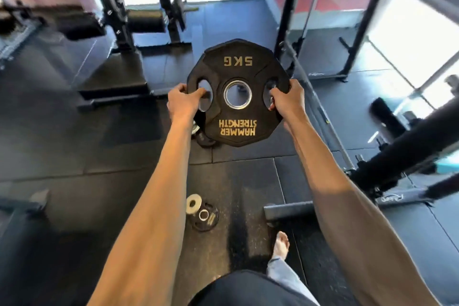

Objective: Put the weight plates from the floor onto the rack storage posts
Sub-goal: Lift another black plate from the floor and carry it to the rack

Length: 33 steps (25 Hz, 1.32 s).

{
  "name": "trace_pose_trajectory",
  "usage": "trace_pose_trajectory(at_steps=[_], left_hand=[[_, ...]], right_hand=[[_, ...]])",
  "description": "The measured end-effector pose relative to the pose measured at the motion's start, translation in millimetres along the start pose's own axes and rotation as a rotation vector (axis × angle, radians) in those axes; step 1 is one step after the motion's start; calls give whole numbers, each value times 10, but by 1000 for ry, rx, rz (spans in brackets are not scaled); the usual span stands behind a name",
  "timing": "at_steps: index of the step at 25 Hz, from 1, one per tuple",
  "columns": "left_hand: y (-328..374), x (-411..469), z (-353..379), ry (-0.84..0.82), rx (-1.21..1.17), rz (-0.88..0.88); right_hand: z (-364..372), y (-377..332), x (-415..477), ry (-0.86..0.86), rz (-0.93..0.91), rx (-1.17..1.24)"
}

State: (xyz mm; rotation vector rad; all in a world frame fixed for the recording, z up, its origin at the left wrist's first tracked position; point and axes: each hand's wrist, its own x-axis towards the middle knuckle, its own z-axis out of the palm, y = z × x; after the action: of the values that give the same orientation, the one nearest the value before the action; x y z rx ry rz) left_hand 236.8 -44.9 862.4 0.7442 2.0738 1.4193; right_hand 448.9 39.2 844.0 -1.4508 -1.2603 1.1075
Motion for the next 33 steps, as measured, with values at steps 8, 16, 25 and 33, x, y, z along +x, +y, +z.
trace_pose_trajectory(at_steps=[8,16,25,33], left_hand=[[724,-1010,625,-401,-110,213],[1228,-2547,1774,-767,-62,431],[1487,-4726,3263,-1129,-113,480],[1637,-5990,4363,-1311,-77,433]], right_hand=[[-1575,-308,-1025,494,-26,131],[-3382,-139,-2021,877,-3,218],[-5538,258,-2913,1177,-16,298],[-6859,652,-3091,1391,37,295]])
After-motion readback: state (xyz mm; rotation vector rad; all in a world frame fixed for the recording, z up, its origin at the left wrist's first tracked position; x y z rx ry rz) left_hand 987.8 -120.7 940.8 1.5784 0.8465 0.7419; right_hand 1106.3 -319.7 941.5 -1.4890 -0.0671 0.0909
